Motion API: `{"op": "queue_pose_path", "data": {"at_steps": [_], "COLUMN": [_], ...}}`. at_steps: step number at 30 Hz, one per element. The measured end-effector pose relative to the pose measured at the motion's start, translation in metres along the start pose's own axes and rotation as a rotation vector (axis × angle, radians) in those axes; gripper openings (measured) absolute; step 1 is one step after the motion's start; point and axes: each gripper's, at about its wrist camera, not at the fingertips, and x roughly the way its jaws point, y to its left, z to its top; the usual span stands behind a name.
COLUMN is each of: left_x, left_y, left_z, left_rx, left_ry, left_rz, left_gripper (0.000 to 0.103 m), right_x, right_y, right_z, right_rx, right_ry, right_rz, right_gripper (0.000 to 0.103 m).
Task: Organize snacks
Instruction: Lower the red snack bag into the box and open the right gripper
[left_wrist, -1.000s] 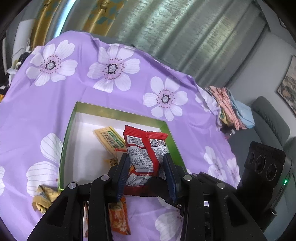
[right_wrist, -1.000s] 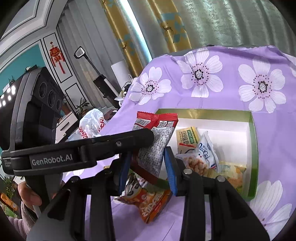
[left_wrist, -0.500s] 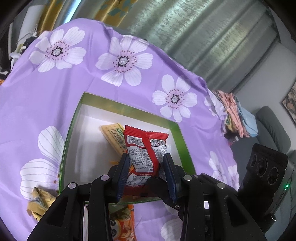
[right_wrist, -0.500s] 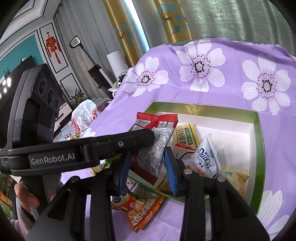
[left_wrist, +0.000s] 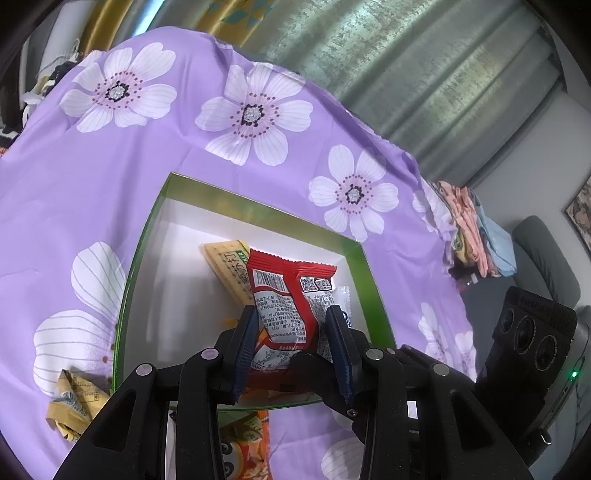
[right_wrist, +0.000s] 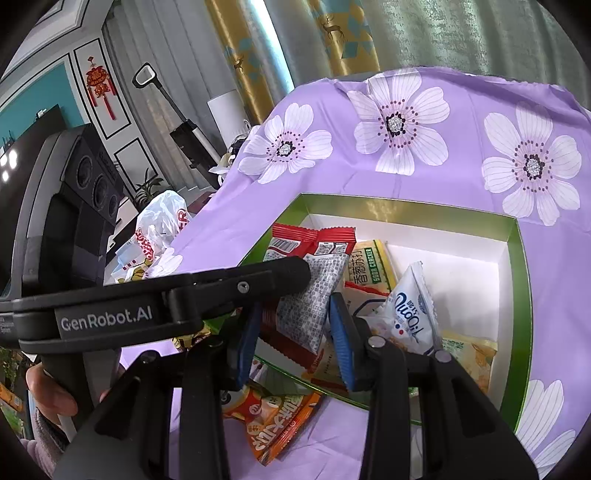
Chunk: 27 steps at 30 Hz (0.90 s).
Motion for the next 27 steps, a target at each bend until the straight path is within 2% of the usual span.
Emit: {"op": "queue_pose_path", "data": {"at_steps": [27], "left_x": [0.006], "left_y": [0.0049], "left_z": [-0.0017], "left_rx": [-0.007], "left_ry": [0.008], "left_rz": [0.004], "left_gripper": [0.038], "right_x": [0.0053], "right_y": [-0.0009], "right_z": [-0.0002], "right_rx": [0.007], "right_ry": [0.018], "right_rz": [-0.014], "right_gripper": [0.039]}}
